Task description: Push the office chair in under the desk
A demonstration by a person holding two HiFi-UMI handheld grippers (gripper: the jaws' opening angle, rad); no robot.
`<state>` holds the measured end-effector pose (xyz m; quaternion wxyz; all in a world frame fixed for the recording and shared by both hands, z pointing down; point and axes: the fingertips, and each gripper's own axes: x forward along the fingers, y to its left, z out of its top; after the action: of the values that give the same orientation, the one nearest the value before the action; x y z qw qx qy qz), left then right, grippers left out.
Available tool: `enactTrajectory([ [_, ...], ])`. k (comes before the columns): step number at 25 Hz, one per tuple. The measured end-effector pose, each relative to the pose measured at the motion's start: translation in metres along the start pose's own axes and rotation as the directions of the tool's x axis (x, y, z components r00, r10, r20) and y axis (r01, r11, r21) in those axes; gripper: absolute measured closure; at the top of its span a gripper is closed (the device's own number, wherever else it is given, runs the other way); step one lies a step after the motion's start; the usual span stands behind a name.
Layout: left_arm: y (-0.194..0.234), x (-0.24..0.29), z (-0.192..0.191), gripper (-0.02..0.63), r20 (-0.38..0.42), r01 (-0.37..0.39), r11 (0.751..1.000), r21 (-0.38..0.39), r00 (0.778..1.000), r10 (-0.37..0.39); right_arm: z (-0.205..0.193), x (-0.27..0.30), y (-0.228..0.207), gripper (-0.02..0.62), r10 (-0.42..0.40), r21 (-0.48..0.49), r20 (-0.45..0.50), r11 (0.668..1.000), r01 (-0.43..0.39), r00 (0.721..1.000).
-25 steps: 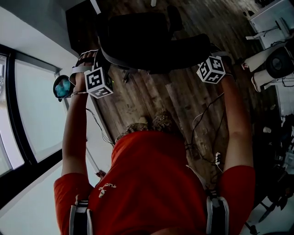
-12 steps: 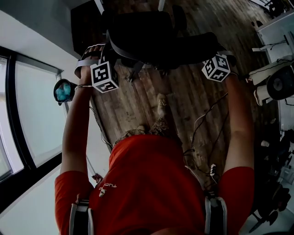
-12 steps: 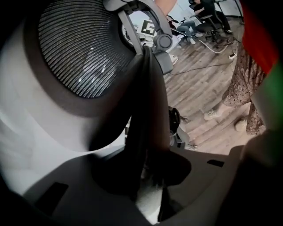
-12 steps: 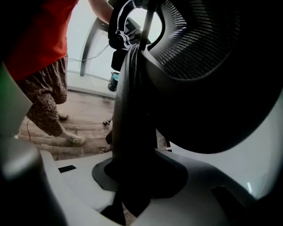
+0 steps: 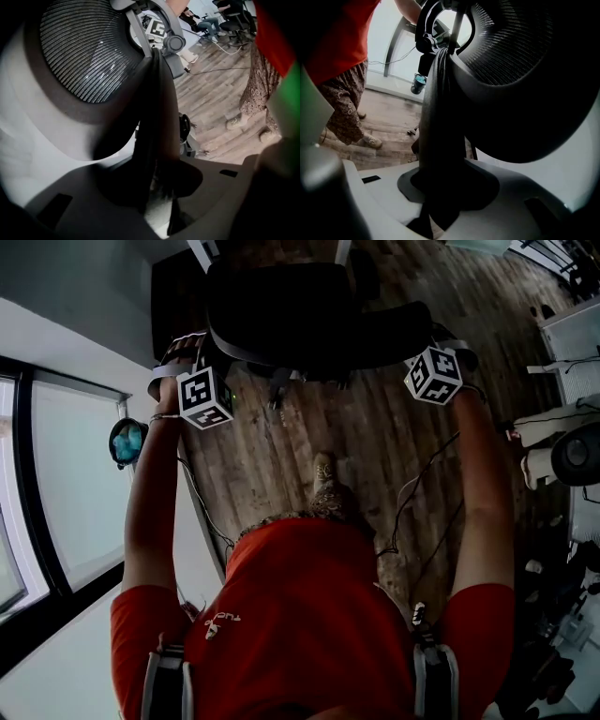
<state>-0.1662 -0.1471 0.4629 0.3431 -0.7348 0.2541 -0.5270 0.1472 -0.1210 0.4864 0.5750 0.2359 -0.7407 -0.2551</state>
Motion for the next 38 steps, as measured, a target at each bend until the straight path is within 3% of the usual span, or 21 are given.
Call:
enactTrajectory([
  [15,0.082,0.117,0.014,0.468,-0.115,0.010,0.997,-0.076,0.993,-0.019,-0.070,0.096,-0.127,0.465,0.040,-0.075,0.051,0.997,-0.036,0.998],
  [38,0.213,0.272,-0.006,0.469,-0.139,-0.047,0.994,-0.100,0.990,0.033,-0.118,0.238,-0.301,0.465,0.067,-0.134,0.094,0.990,-0.054,0.993],
])
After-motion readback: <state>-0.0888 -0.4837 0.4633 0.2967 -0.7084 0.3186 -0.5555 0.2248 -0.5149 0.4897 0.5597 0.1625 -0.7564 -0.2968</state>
